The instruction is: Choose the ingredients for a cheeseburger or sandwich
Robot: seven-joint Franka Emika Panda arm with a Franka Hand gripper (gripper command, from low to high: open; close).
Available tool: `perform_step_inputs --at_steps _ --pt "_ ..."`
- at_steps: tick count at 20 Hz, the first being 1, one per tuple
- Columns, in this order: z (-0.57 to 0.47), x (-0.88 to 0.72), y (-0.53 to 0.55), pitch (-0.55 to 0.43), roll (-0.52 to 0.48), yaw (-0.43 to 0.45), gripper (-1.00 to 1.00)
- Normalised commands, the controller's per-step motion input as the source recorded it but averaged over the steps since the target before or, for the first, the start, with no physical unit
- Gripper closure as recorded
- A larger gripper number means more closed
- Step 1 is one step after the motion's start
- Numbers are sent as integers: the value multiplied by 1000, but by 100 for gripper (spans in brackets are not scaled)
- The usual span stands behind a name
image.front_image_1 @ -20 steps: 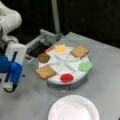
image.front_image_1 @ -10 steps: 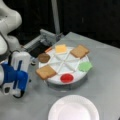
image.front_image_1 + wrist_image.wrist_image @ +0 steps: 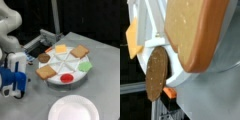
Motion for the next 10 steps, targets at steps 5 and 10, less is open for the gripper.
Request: perform_step_inputs --at_steps 5,10 --pt "-296 312 -339 -94 376 99 -100" --pt "-342 362 -277 -95 357 99 -100"
